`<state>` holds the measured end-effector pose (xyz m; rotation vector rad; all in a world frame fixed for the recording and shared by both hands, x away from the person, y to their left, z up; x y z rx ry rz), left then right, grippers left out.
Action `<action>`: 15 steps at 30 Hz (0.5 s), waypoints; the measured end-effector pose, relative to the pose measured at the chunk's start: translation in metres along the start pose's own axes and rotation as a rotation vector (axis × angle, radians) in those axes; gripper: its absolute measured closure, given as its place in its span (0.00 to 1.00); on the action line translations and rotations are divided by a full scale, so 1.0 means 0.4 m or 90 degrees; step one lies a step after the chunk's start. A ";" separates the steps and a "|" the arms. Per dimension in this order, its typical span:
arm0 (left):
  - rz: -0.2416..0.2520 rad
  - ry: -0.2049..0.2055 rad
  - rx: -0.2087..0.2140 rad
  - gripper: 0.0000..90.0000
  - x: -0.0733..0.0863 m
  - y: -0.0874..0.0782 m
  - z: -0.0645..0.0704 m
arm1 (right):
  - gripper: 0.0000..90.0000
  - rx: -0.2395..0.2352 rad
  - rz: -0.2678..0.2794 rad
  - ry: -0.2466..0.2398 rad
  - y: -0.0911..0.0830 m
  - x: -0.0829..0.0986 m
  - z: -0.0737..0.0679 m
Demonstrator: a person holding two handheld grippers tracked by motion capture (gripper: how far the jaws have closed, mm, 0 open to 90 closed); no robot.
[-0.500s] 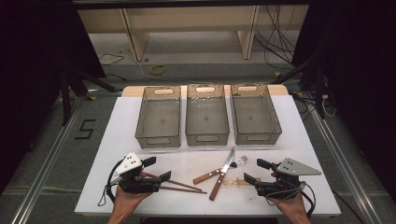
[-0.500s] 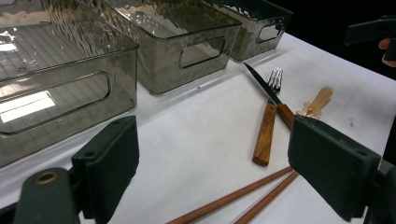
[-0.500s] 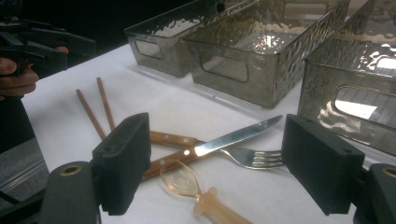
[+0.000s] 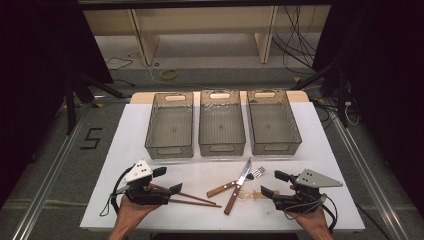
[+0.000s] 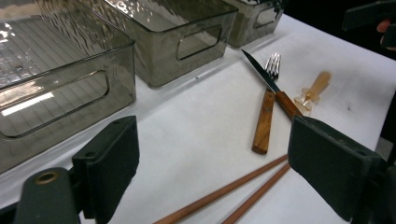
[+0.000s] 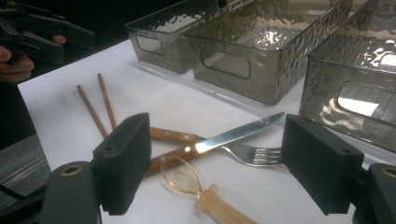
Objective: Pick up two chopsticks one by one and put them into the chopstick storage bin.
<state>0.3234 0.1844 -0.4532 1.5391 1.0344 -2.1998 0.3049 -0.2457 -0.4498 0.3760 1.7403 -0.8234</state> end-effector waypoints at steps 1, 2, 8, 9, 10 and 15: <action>-0.011 0.006 0.000 0.18 -0.005 0.000 -0.001 | 0.28 -0.001 -0.001 0.001 0.000 0.000 0.000; -0.023 0.012 0.001 0.18 -0.010 0.000 -0.001 | 0.28 -0.002 -0.002 0.002 0.000 0.000 0.001; -0.112 0.054 0.002 0.20 -0.036 -0.001 -0.005 | 0.28 -0.006 -0.006 0.001 0.003 0.000 0.003; -0.130 0.063 0.006 0.20 -0.040 -0.002 -0.008 | 0.28 -0.006 -0.007 0.001 0.003 0.000 0.003; -0.142 0.068 0.005 0.20 -0.041 -0.003 -0.010 | 0.28 -0.007 -0.008 0.002 0.004 0.000 0.003; -0.199 0.095 0.015 0.25 -0.051 -0.002 -0.014 | 0.29 -0.010 -0.012 0.003 0.005 0.000 0.003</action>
Point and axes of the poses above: each handheld gripper's, and its own axes: y roughly forward along the jaws, x roughly out of its underside, z roughly to its right, the point moved 1 cm from there along y, roughly forward along the jaws, and after that the axes turned 4 degrees about z, right-handed, at the moved point
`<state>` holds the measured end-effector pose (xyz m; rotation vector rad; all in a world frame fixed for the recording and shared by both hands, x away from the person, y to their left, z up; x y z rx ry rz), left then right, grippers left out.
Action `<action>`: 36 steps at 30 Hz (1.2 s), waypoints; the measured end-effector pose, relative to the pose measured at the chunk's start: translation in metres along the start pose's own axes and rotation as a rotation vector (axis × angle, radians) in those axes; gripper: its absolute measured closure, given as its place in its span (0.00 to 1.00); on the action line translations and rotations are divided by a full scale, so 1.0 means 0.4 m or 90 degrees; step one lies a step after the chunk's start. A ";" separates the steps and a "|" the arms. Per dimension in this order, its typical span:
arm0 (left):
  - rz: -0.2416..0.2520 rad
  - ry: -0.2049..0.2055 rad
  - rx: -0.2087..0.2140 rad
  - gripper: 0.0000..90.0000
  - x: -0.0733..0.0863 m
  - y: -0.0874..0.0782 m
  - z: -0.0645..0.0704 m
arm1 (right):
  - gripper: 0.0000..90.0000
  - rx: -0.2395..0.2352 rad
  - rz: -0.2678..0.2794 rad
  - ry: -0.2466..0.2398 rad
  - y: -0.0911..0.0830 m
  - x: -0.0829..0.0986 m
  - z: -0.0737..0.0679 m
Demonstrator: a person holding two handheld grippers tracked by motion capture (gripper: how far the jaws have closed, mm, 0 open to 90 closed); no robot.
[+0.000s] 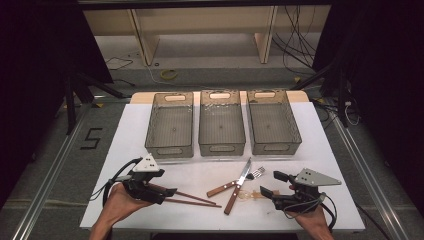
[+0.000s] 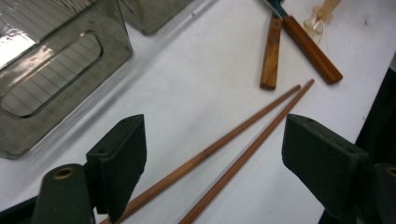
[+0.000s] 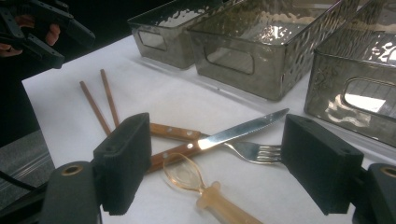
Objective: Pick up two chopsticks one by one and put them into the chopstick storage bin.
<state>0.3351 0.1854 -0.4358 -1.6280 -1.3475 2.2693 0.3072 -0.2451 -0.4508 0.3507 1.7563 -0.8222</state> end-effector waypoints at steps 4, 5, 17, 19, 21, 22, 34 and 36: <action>-0.044 0.028 0.004 0.28 -0.013 0.006 0.000 | 0.29 -0.002 -0.001 -0.001 0.000 0.000 0.000; -0.051 0.033 0.006 0.29 -0.016 0.008 0.000 | 0.29 -0.002 -0.001 -0.001 0.000 -0.001 0.000; -0.179 0.095 0.045 0.45 -0.015 0.043 -0.009 | 0.29 -0.009 -0.007 -0.001 0.004 0.000 0.001; -0.194 0.099 0.051 0.47 -0.008 0.045 -0.006 | 0.29 -0.010 -0.007 -0.001 0.003 0.000 0.000; -0.212 0.107 0.063 0.50 0.000 0.054 -0.004 | 0.29 -0.011 -0.010 -0.003 0.004 0.001 -0.001; -0.221 0.110 0.064 0.51 0.004 0.060 -0.003 | 0.29 -0.012 -0.010 -0.003 0.004 0.000 -0.001; -0.267 0.129 0.080 0.68 0.042 0.106 -0.011 | 0.29 -0.015 -0.013 -0.002 0.005 0.001 -0.001; -0.270 0.127 0.079 0.69 0.046 0.112 -0.011 | 0.29 -0.015 -0.014 -0.002 0.005 0.001 -0.001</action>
Point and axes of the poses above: each handheld gripper's, and its own axes: y roughly forward along the jaws, x roughly out of its underside, z roughly to its right, the point moved 1 cm from there along y, roughly forward along the jaws, and after that the axes turned 4 degrees about z, right-handed, at the moved point
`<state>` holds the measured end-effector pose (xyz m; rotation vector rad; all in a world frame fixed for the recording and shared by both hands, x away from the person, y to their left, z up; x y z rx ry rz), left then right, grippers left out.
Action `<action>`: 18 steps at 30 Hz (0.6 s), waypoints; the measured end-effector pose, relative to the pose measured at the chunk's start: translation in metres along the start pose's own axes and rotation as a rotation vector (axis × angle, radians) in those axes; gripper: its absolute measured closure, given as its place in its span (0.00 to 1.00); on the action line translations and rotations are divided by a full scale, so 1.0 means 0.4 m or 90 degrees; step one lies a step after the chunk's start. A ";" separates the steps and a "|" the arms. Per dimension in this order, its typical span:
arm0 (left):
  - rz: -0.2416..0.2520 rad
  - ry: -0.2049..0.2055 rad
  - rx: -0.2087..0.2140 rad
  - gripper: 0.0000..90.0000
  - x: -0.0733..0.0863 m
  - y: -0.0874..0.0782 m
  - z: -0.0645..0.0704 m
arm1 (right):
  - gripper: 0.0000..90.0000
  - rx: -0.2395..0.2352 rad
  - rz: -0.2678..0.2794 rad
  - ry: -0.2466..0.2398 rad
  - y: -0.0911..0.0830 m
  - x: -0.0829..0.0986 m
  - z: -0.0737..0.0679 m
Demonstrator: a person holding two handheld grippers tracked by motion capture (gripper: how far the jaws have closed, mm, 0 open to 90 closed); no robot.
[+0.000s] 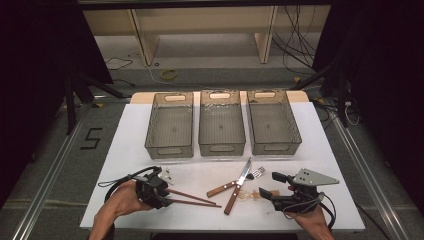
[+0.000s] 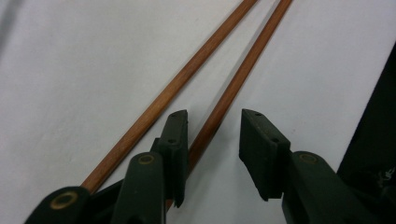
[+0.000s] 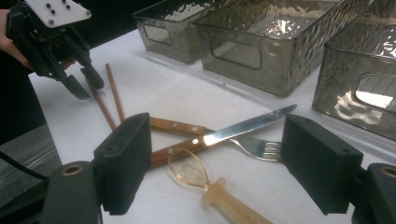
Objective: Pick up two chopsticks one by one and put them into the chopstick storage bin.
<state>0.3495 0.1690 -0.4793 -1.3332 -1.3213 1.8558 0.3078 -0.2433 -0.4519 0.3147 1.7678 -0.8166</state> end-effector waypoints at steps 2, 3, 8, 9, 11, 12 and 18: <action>-0.013 0.004 0.005 0.73 0.001 0.006 -0.001 | 0.29 0.000 -0.001 0.000 0.001 0.000 0.000; -0.021 0.007 0.006 0.73 0.002 0.009 -0.003 | 0.29 0.000 -0.001 0.000 0.001 0.000 0.000; -0.039 0.017 0.007 0.78 0.002 0.006 0.001 | 0.29 -0.001 -0.003 0.001 0.002 0.001 0.000; -0.042 0.019 0.008 0.78 0.002 0.006 0.004 | 0.29 -0.001 -0.003 0.000 0.003 0.001 0.001; -0.056 0.032 0.005 0.80 0.000 0.006 0.009 | 0.29 -0.001 -0.005 0.001 0.003 0.001 0.001; -0.059 0.034 0.003 0.80 0.000 0.007 0.012 | 0.29 -0.001 -0.005 0.001 0.003 0.001 0.001; -0.073 0.061 0.005 0.85 -0.001 0.008 0.024 | 0.29 -0.001 -0.008 0.004 0.003 0.002 0.003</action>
Point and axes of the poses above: each handheld gripper's, and its own axes: y roughly forward along the jaws, x roughly out of its underside, z roughly to its right, the point moved 1 cm from there along y, roughly forward along the jaws, and after that the axes turned 4 degrees about z, right-handed, at the moved point
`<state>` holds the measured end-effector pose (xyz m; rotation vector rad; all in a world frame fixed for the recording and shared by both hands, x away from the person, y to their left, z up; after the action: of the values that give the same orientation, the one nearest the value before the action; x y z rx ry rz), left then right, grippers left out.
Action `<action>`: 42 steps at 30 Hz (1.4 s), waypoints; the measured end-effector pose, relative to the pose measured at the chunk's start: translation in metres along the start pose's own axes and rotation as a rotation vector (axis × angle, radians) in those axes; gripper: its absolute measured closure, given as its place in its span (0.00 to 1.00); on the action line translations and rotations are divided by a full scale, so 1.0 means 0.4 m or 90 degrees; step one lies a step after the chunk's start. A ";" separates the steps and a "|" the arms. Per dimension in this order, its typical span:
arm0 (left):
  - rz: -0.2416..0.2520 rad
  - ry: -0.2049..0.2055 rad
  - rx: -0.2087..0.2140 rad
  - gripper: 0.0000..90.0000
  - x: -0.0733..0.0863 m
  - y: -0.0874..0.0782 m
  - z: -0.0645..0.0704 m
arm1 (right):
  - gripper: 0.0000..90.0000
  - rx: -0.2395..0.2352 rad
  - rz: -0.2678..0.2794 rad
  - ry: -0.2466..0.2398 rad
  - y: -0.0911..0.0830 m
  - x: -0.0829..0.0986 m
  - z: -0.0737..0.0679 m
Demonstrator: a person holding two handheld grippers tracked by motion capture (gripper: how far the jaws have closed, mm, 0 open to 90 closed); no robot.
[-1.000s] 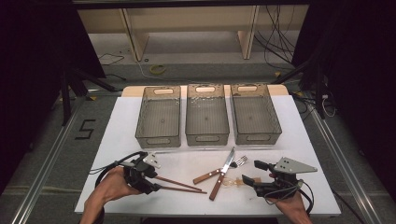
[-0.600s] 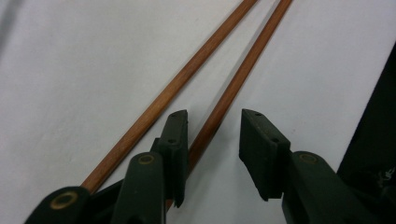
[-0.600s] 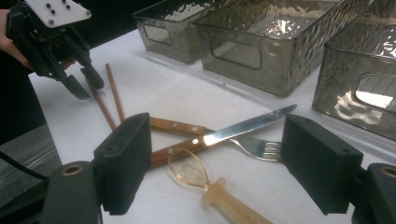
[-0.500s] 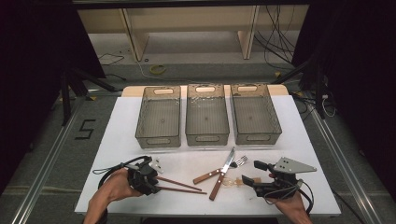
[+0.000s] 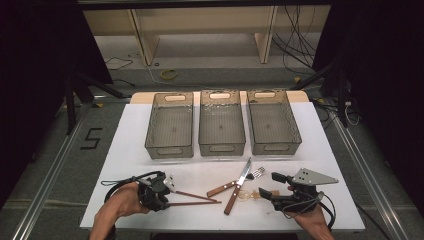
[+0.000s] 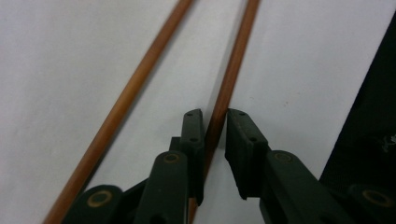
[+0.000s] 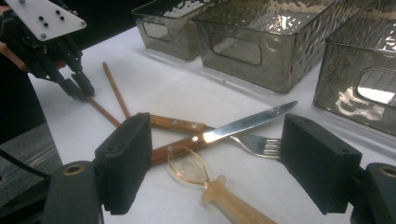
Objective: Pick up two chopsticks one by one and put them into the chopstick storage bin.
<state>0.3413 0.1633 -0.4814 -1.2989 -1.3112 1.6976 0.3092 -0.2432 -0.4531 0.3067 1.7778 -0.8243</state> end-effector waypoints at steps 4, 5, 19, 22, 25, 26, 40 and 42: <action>-0.008 0.026 0.000 0.87 -0.002 -0.001 0.005 | 0.29 0.001 0.001 0.003 -0.001 0.000 0.001; -0.013 0.033 0.001 0.88 -0.002 -0.001 0.006 | 0.30 0.001 0.001 0.004 -0.001 0.000 0.001; -0.007 0.084 0.026 0.93 0.001 -0.004 0.020 | 0.30 0.007 -0.005 0.018 -0.001 0.001 0.011; -0.008 0.079 0.019 0.93 -0.001 -0.009 0.022 | 0.30 0.007 -0.004 0.019 0.000 0.002 0.012; 0.019 0.075 0.018 0.93 -0.001 -0.026 0.020 | 0.30 0.007 -0.003 0.023 -0.001 0.001 0.012; 0.027 0.071 0.012 0.93 -0.003 -0.035 0.020 | 0.30 0.008 -0.003 0.023 -0.002 0.001 0.013; 0.179 -0.062 -0.042 0.93 -0.043 -0.111 -0.022 | 0.30 0.005 0.000 0.028 -0.003 0.001 0.014; 0.205 -0.092 -0.051 0.93 -0.054 -0.123 -0.031 | 0.30 0.005 0.001 0.029 -0.003 0.001 0.014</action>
<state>0.3555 0.1637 -0.4280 -1.5246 -1.3172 2.0084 0.3125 -0.2477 -0.4541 0.3352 1.8171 -0.8296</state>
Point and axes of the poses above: each handheld gripper's, and its own axes: y roughly forward along the jaws, x roughly out of its underside, z roughly to its right, the point moved 1 cm from there along y, roughly forward along the jaws, and after that the axes turned 4 degrees about z, right-handed, at the moved point
